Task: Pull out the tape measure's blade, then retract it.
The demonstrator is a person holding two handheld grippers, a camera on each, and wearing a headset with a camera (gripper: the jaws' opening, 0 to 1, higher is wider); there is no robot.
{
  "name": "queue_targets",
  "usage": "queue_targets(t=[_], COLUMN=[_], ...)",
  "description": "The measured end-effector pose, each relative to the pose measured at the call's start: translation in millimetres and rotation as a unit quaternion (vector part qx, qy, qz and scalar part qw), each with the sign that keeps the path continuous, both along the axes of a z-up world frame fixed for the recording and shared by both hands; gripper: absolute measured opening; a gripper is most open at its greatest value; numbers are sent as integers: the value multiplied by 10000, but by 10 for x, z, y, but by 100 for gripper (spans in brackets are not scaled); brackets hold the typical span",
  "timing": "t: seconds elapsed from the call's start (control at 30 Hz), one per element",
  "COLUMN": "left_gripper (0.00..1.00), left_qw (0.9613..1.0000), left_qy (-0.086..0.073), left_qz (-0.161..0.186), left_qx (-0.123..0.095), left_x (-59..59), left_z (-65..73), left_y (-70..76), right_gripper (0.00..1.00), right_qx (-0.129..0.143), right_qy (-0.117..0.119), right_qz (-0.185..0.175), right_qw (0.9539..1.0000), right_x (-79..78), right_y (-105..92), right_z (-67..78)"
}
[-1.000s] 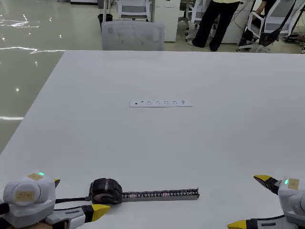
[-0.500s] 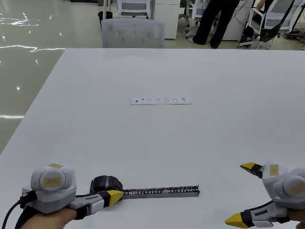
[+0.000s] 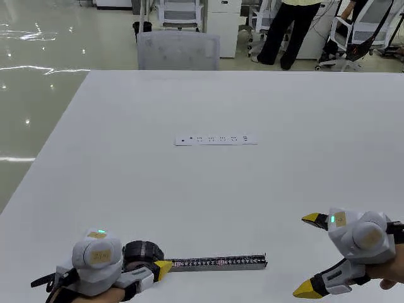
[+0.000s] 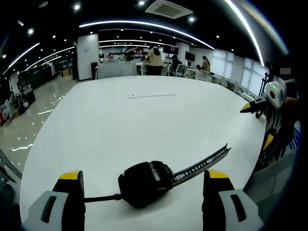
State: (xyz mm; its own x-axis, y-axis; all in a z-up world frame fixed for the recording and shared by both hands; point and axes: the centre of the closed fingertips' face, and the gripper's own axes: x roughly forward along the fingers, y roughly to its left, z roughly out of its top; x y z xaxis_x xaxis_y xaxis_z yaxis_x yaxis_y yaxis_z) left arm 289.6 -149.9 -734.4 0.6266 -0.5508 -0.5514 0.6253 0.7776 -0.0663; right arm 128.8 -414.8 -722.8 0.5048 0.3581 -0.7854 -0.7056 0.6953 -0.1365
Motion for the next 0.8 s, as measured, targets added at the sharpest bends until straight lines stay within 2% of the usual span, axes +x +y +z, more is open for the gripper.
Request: queue_targets(t=[0.07, 0.1, 0.17, 0.2, 0.27, 0.33, 0.47, 0.63, 0.8], left_gripper=[100, 100, 100, 100, 100, 100, 100, 100, 100], left_qw=[9999, 9999, 9996, 9996, 9997, 9999, 9998, 9998, 9998], left_qy=[92, 72, 50, 42, 125, 42, 11, 58, -28], left_qz=[-47, -118, -221, -224, -180, -164, -174, -163, -177], left_qx=[31, 86, 193, 172, 122, -2, -12, -35, -59], left_x=[-31, -52, -81, -85, -92, -73, -63, -60, -43], left_z=[-37, -59, -120, -135, -178, -157, -149, -186, -168], left_y=[-21, -59, -87, -89, -90, -105, -109, -117, -121], right_gripper=[93, 91, 89, 89, 87, 86, 83, 74, 57], right_qx=[-25, -15, -45, -38, -21, -111, -132, -247, -366], right_qy=[38, 54, 148, 181, 289, 330, 474, 612, 680], right_qz=[196, 385, 444, 500, 681, 834, 988, 1144, 1263], right_qw=[9998, 9992, 9989, 9986, 9973, 9959, 9939, 9912, 9890], right_x=[38, 67, 123, 147, 184, 231, 297, 351, 372], right_y=[34, 71, 88, 99, 140, 160, 191, 196, 185], right_z=[-23, -37, -76, -97, -147, -193, -287, -419, -549])
